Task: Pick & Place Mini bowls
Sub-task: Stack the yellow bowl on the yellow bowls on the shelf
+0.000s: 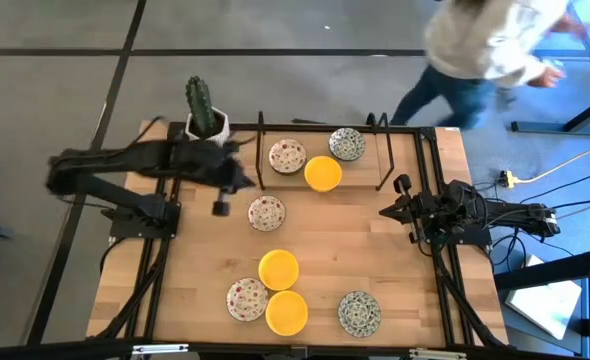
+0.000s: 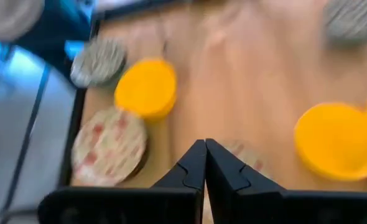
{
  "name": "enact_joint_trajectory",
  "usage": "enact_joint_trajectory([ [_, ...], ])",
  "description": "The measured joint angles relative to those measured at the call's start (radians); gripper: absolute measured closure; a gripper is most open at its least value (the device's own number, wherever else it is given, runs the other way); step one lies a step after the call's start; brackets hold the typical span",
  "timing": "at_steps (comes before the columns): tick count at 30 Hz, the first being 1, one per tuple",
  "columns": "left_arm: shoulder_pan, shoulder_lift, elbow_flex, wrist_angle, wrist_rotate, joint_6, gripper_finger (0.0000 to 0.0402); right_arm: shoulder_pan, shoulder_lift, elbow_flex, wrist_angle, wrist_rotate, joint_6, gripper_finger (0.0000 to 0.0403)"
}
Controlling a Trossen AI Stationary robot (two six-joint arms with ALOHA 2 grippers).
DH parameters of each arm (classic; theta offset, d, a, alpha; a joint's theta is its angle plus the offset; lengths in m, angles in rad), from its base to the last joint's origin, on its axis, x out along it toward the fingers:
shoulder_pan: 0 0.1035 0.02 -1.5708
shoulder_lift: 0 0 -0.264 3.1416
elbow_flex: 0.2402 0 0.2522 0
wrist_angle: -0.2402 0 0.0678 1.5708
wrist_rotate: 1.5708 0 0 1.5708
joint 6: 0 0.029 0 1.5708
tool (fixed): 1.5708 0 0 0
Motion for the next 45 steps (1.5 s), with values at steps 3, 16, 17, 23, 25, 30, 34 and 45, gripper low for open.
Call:
enact_joint_trajectory([
  [3,-0.008,-0.196,-0.269,0.263,0.109,0.020,0.0400,0.000,0.000,0.000,0.001,0.000,0.000,0.0391],
  [16,0.016,-0.724,-0.959,0.929,0.300,0.069,0.0400,0.000,0.000,0.000,0.023,0.009,-0.021,0.0391],
  [17,0.016,-0.742,-0.986,0.959,0.299,0.071,0.0400,0.000,0.000,0.000,0.032,0.011,-0.033,0.0391],
  [23,0.023,-0.797,-1.115,1.102,0.274,0.066,0.0399,0.000,0.000,0.031,0.065,0.029,-0.057,0.0391],
  [25,0.034,-0.813,-1.134,1.103,0.273,0.058,0.0400,0.000,0.000,0.051,0.050,0.029,-0.056,0.0391],
  [30,0.074,-0.865,-1.144,1.075,0.258,-0.012,0.0399,0.000,0.002,0.081,-0.015,0.102,-0.055,0.0391],
  [34,0.098,-0.946,-1.144,0.939,0.151,-0.031,0.0400,0.008,0.002,0.081,-0.022,0.168,-0.057,0.0397],
  [45,0.105,-1.105,-1.145,0.780,0.234,-0.092,0.0397,0.016,0.002,0.081,-0.089,0.213,-0.087,0.0397],
])
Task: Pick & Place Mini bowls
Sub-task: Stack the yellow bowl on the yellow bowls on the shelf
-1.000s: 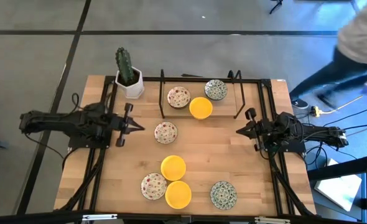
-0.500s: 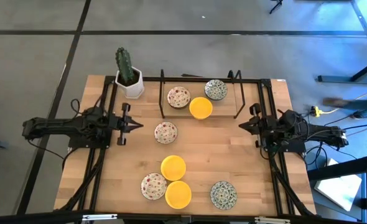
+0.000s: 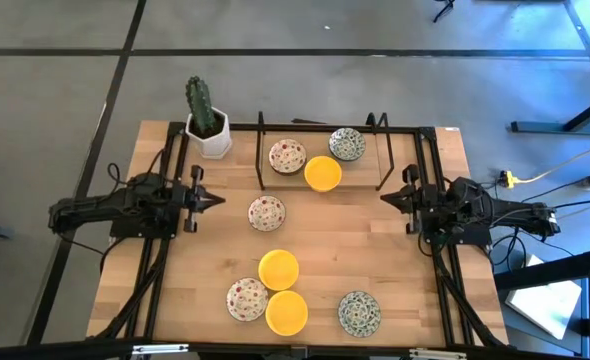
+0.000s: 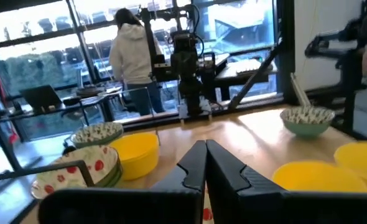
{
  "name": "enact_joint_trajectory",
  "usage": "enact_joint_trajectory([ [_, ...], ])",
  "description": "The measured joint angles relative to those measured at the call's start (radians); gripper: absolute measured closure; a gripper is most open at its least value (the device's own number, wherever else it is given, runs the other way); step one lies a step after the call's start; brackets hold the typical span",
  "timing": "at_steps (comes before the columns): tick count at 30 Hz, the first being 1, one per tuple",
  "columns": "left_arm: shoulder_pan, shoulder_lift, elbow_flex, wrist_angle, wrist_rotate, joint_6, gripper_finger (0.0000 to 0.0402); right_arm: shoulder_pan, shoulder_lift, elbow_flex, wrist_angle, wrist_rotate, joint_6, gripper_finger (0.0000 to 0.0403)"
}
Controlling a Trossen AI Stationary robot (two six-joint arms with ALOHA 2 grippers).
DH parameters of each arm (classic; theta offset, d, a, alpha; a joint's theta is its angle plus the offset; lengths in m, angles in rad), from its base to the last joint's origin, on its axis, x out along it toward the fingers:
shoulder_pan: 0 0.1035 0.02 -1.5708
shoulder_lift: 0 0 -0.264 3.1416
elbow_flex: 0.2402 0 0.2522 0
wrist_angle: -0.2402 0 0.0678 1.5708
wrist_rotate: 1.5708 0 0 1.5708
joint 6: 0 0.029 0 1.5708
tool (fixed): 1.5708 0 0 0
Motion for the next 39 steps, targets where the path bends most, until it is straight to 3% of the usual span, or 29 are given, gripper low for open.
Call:
enact_joint_trajectory([
  [7,0.000,0.012,0.000,0.000,-0.008,-0.004,0.0393,0.000,0.000,0.000,-0.007,0.000,0.043,0.0326],
  [11,-0.001,0.008,0.000,0.030,0.071,-0.003,0.0372,0.000,0.000,0.000,-0.014,0.000,0.056,0.0267],
  [15,-0.013,0.007,0.000,0.064,0.161,-0.058,0.0332,0.000,0.000,0.000,-0.009,0.000,0.057,0.0212],
  [22,-0.050,0.007,0.000,0.083,0.161,-0.081,0.0232,0.000,0.000,0.000,-0.013,-0.001,0.087,0.0149],
  [27,-0.086,0.007,0.000,0.112,0.161,-0.082,0.0155,0.000,0.000,0.000,-0.023,-0.003,0.098,0.0132],
  [31,-0.105,0.008,0.000,0.112,0.158,-0.081,0.0121,0.000,0.000,0.000,-0.034,-0.004,0.110,0.0130],
  [35,-0.104,0.007,0.000,0.100,0.156,-0.040,0.0125,0.000,0.000,0.000,-0.036,-0.004,0.110,0.0139],
  [39,-0.104,0.007,0.000,0.090,0.147,-0.036,0.0177,0.000,0.000,0.000,-0.036,-0.004,0.107,0.0175],
])
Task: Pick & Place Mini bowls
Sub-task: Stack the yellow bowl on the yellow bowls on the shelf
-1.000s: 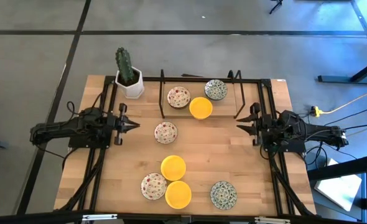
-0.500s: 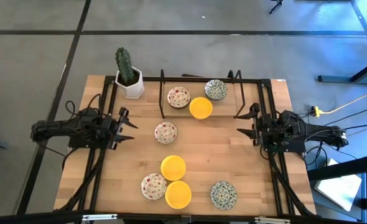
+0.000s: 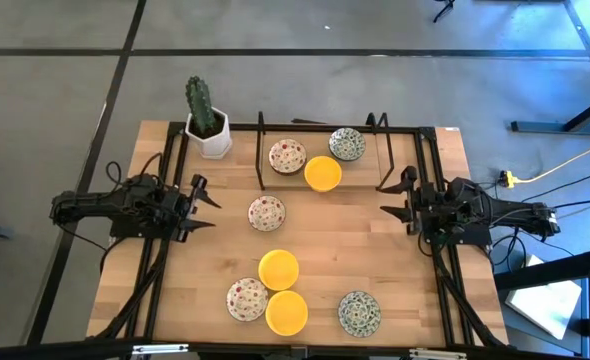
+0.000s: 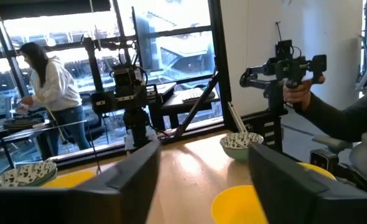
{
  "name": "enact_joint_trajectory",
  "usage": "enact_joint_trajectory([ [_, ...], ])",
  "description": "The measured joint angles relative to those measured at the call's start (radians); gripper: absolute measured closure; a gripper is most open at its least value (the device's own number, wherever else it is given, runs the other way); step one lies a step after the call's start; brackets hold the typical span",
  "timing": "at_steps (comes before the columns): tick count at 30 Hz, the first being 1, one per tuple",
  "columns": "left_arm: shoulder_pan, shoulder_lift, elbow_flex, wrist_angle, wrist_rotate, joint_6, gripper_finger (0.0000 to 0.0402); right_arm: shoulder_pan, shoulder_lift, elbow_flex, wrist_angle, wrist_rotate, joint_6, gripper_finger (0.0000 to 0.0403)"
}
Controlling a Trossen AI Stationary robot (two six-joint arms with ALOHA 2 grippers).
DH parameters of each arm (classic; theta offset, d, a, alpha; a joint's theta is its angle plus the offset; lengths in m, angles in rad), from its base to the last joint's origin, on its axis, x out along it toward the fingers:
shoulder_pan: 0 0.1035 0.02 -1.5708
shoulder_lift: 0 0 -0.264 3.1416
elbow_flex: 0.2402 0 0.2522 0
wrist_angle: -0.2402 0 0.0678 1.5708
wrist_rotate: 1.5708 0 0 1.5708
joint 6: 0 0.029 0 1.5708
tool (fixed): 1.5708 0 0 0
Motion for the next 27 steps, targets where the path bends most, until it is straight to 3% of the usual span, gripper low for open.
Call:
enact_joint_trajectory([
  [7,0.000,0.000,0.000,-0.031,-0.001,0.072,0.0362,0.000,0.000,-0.001,0.000,0.000,-0.024,0.0268],
  [9,0.000,0.000,0.000,-0.046,-0.007,0.088,0.0389,0.000,0.000,-0.001,0.000,0.000,-0.024,0.0292],
  [20,0.000,0.000,0.006,-0.051,-0.087,0.052,0.0400,0.000,0.000,-0.001,0.000,0.000,-0.050,0.0391],
  [23,0.000,0.000,0.006,-0.052,-0.091,0.025,0.0396,0.000,0.000,-0.001,-0.001,0.000,-0.058,0.0397],
  [27,0.000,0.000,0.006,-0.063,-0.122,-0.125,0.0392,0.000,0.000,-0.001,-0.001,0.000,-0.047,0.0386],
])
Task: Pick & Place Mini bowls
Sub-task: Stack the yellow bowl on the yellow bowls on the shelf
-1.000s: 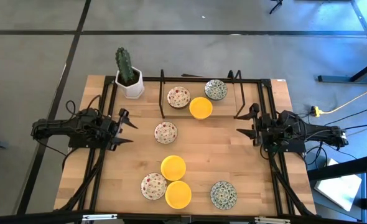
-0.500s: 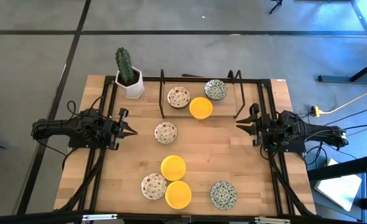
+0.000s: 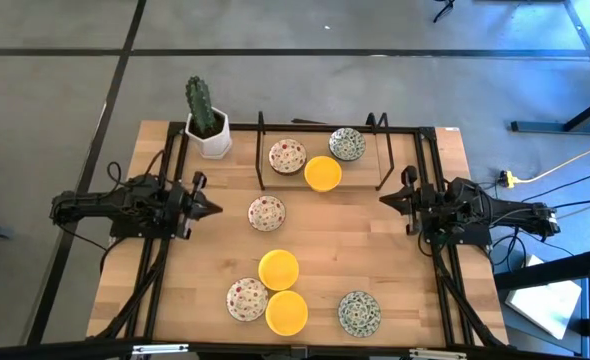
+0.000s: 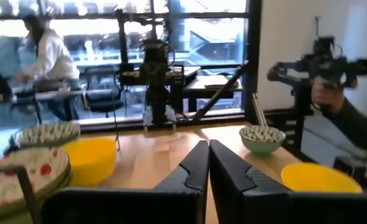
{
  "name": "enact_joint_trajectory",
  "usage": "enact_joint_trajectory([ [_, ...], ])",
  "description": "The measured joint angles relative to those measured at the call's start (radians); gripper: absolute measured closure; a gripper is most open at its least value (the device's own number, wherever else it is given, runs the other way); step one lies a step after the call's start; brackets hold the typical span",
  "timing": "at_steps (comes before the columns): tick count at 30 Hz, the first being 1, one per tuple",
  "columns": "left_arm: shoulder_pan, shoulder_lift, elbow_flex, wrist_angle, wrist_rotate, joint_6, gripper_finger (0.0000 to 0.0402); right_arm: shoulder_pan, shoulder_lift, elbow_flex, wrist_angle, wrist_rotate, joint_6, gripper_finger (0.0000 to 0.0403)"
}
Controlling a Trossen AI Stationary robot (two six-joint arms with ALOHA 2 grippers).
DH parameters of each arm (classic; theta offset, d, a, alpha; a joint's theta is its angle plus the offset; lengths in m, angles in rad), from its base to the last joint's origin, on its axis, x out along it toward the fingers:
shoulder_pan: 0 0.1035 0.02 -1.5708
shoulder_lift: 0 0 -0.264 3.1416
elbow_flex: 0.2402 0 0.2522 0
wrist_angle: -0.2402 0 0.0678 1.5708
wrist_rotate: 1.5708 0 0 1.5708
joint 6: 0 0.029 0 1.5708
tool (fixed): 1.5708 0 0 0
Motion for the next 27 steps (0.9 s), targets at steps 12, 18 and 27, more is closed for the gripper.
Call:
enact_joint_trajectory([
  [12,0.000,0.000,0.000,0.002,-0.042,0.023,0.0394,0.000,0.000,-0.001,-0.015,-0.034,0.014,0.0388],
  [18,0.000,-0.001,0.002,0.085,-0.039,0.061,0.0384,0.000,-0.001,-0.001,0.119,-0.163,0.029,0.0369],
  [27,0.000,-0.001,0.002,0.050,-0.043,0.046,0.0377,0.000,0.005,-0.002,0.061,-0.148,0.022,0.0368],
])
